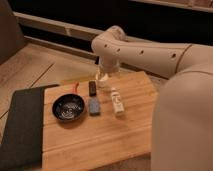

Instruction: Move the arm in a circular motion

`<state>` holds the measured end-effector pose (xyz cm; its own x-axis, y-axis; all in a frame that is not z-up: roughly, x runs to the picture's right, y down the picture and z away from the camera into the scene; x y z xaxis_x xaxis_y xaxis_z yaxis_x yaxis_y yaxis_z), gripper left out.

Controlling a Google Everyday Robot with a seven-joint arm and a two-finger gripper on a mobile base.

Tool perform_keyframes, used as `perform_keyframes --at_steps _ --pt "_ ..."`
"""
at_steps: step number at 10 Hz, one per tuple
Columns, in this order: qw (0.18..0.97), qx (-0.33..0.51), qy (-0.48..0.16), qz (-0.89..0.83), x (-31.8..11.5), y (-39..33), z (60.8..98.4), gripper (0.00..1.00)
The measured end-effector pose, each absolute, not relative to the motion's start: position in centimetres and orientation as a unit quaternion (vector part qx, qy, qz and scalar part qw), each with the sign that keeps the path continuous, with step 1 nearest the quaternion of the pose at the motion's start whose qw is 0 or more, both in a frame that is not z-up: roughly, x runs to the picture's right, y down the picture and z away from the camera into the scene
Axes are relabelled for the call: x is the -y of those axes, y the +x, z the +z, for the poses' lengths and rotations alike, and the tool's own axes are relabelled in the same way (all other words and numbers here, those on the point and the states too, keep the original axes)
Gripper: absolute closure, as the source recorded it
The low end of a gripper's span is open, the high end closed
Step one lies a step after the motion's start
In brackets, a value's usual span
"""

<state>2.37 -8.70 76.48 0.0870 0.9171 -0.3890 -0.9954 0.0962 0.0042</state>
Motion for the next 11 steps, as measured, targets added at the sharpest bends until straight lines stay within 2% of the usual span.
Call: perform_keyframes --at_steps 1,3,4,6,9,11 --pt "0.734 -0.148 -0.131 0.65 10.7 1.4 78.6 0.35" --pt "0.748 -0.145 -0.148 0.631 11.6 -1.1 81.4 0.35" --pt "0.758 -0.141 -0.174 0.612 11.2 -3.9 83.2 0.35" --pt "0.775 -0.132 -0.211 0.581 9.6 -7.7 84.1 0.35" --pt "0.814 -0.112 -0.259 0.508 5.9 -13.9 82.5 0.35" --pt "0.837 -0.093 -0.28 0.461 3.1 -17.0 79.7 0.35"
